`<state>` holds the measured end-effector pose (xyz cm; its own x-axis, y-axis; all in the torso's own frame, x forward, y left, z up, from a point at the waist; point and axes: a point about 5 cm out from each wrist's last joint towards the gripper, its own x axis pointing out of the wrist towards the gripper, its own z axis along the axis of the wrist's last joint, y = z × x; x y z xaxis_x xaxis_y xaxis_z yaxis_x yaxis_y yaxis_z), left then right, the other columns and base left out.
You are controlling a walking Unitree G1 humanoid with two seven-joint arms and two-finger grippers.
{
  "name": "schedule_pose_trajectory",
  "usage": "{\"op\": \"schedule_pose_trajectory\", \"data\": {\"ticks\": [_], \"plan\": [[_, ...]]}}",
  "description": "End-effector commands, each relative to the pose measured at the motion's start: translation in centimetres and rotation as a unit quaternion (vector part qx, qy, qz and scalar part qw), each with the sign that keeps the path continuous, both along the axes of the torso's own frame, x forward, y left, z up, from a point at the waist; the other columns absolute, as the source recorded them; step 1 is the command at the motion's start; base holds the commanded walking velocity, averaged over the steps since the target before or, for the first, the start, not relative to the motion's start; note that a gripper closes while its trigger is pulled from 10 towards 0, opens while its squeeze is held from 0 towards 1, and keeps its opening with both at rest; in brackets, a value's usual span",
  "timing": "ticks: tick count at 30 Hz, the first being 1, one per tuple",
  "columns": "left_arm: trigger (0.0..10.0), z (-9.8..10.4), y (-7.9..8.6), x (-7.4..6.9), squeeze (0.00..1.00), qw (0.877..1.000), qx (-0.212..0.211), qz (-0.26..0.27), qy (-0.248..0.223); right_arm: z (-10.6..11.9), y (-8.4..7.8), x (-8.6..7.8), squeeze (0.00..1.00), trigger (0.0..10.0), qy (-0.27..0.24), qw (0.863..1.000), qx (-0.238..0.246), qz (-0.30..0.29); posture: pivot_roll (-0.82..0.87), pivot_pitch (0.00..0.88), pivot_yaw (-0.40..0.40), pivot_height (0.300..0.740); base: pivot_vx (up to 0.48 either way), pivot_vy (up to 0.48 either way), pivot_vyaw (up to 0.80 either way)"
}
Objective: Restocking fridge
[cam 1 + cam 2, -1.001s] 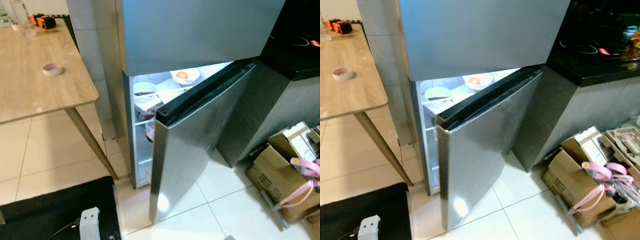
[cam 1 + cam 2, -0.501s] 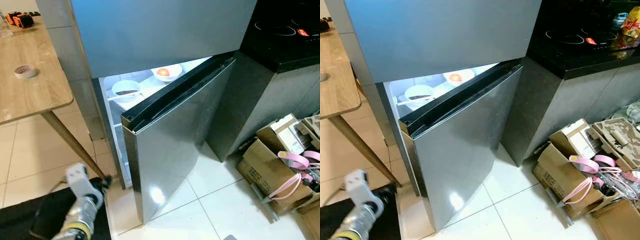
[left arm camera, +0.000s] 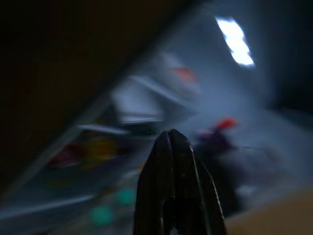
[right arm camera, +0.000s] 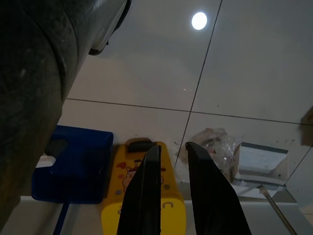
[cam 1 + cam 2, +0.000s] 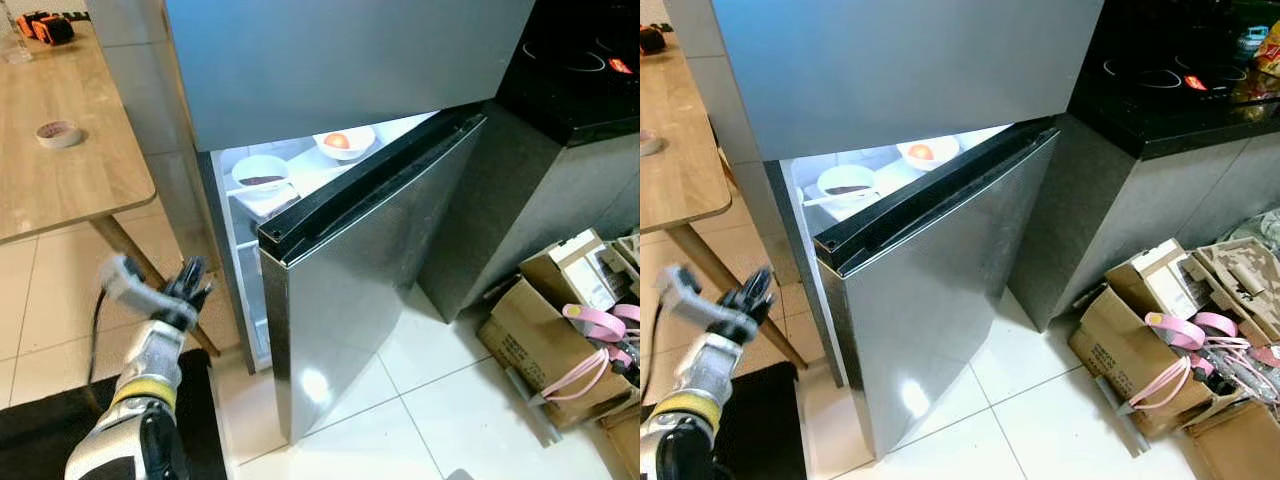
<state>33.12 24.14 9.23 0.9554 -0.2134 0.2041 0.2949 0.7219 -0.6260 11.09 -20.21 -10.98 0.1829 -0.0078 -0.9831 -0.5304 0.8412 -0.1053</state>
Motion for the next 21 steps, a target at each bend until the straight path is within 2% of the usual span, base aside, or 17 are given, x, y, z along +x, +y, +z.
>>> {"op": "schedule_pose_trajectory", "data": {"ticks": [1, 3, 4, 6, 7, 9, 12, 15, 16, 17, 19, 20, 21], "plan": [[10.0, 0.4, -1.9, 0.3, 0.0, 0.998, -0.016, -0.055, -0.026, -0.1, 0.0, -0.2, 0.0, 10.0, 0.003, 1.0, 0.0, 0.001, -0.01, 0.0, -0.05, 0.74, 0.0, 0.0, 0.0], [10.0, 1.7, -3.4, 1.0, 0.0, 0.994, -0.021, -0.093, -0.06, 0.0, -0.1, -0.2, 0.0, 10.0, 0.003, 1.0, -0.001, 0.001, -0.01, 0.0, -0.051, 0.74, 0.0, 0.0, 0.0], [10.0, 1.7, -3.4, 1.0, 0.0, 0.994, -0.021, -0.093, -0.06, 0.0, -0.1, -0.2, 0.0, 10.0, 0.003, 1.0, -0.001, 0.001, -0.01, 0.0, -0.051, 0.74, 0.0, 0.0, 0.0], [10.0, 2.0, -4.7, 1.2, 0.0, 0.989, -0.019, -0.128, -0.07, 0.0, -0.1, -0.1, 0.0, 10.0, 0.002, 1.0, -0.002, 0.001, -0.01, 0.0, -0.054, 0.74, 0.0, 0.0, 0.0], [10.0, 1.9, -5.5, 1.3, 0.0, 0.987, -0.016, -0.145, -0.068, 0.0, -0.2, -0.1, 0.0, 10.0, 0.001, 1.0, -0.002, 0.001, -0.01, 0.0, -0.053, 0.74, 0.0, 0.0, 0.0], [10.0, 1.9, -5.5, 1.3, 0.0, 0.987, -0.016, -0.145, -0.068, 0.0, -0.2, -0.1, 0.0, 10.0, 0.001, 1.0, -0.002, 0.001, -0.01, 0.0, -0.053, 0.74, 0.0, 0.0, 0.0], [10.0, 1.0, -7.7, 0.7, 0.0, 0.977, -0.012, -0.206, -0.061, 0.0, -0.2, 0.0, 0.0, 10.0, 0.0, 1.0, -0.004, 0.001, -0.02, 0.0, -0.054, 0.74, 0.0, 0.0, 0.0], [10.0, 0.6, -8.6, 0.5, 0.0, 0.972, -0.014, -0.227, -0.057, 0.0, -0.2, 0.0, 0.0, 10.0, 0.0, 1.0, -0.004, 0.0, -0.02, 0.0, -0.054, 0.74, 0.0, 0.0, 0.0], [10.0, 0.3, -10.8, -0.2, 0.0, 0.958, -0.025, -0.279, -0.06, 0.0, -0.3, 0.0, 0.0, 10.0, -0.001, 1.0, -0.004, -0.001, -0.02, 0.0, -0.051, 0.74, 0.0, 0.0, 0.0], [10.0, 0.3, -10.8, -0.2, 0.0, 0.958, -0.025, -0.279, -0.06, 0.0, -0.3, 0.0, 0.0, 10.0, -0.001, 1.0, -0.004, -0.001, -0.02, 0.0, -0.051, 0.74, 0.0, 0.0, 0.0], [10.0, 0.2, -14.5, -1.7, 0.0, 0.925, -0.045, -0.371, -0.072, 0.1, -0.3, 0.0, 0.0, 10.0, -0.001, 1.0, -0.006, -0.002, -0.03, 0.0, -0.05, 0.74, 0.0, 0.0, 0.0], [10.0, 0.2, -15.6, -2.2, 0.0, 0.913, -0.051, -0.398, -0.076, 0.1, -0.3, 0.0, 0.0, 10.0, -0.001, 1.0, -0.006, -0.002, -0.03, 0.0, -0.05, 0.74, 0.0, 0.0, 0.0], [10.0, 0.2, -17.0, -3.1, 0.0, 0.896, -0.055, -0.434, -0.082, 0.1, -0.4, 0.0, 0.0, 10.0, -0.001, 1.0, -0.006, -0.002, -0.04, 0.0, -0.051, 0.74, 0.0, 0.0, 0.0]]}}
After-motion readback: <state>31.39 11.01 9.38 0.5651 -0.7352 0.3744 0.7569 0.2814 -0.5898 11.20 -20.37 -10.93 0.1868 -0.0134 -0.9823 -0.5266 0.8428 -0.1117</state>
